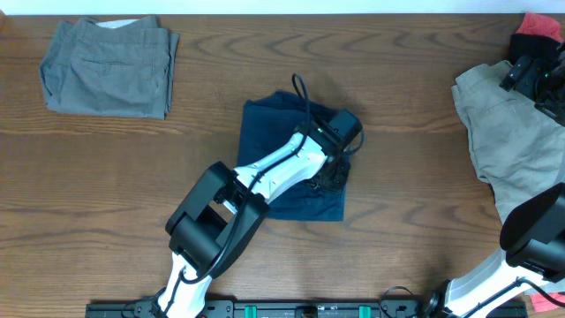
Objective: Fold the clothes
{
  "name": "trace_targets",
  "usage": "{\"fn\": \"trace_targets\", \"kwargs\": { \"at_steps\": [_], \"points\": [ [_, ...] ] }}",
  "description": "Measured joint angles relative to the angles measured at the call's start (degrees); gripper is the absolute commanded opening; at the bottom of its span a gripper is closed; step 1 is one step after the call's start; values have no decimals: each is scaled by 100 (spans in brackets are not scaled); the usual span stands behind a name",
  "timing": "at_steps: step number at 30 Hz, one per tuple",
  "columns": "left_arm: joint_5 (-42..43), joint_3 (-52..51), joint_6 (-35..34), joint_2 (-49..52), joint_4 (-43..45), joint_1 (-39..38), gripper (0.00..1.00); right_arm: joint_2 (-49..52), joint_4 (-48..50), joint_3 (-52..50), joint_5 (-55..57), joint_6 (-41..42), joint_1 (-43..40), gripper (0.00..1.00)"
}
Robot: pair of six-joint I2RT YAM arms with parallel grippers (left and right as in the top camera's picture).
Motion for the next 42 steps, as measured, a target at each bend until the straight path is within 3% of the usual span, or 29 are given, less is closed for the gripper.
{"fn": "trace_targets", "kwargs": {
  "at_steps": [8, 13, 19, 25, 30, 40, 42],
  "points": [
    [723, 7, -13, -61, -177, -109, 24, 0, -2, 0, 0, 0, 0, 99],
    [1021, 7, -13, -721, -129, -133, 25, 0, -2, 0, 0, 0, 0, 99],
    [459, 140, -22, -1952, -782, 227, 25, 0, -2, 0, 0, 0, 0, 99],
    [-188, 83, -81, -2050, -1775, 1185, 25, 0, 0, 0, 2, 0, 0, 99],
    [-160, -614, -96, -1781, -1563, 1517, 25, 0, 0, 0, 0, 0, 0, 99],
    [363, -2166, -269, -1521, -614, 1353, 24, 0, -2, 0, -2, 0, 0, 99],
    [361, -2304, -310, -1521, -518, 1353, 19, 0, -2, 0, 0, 0, 0, 99]
  ]
}}
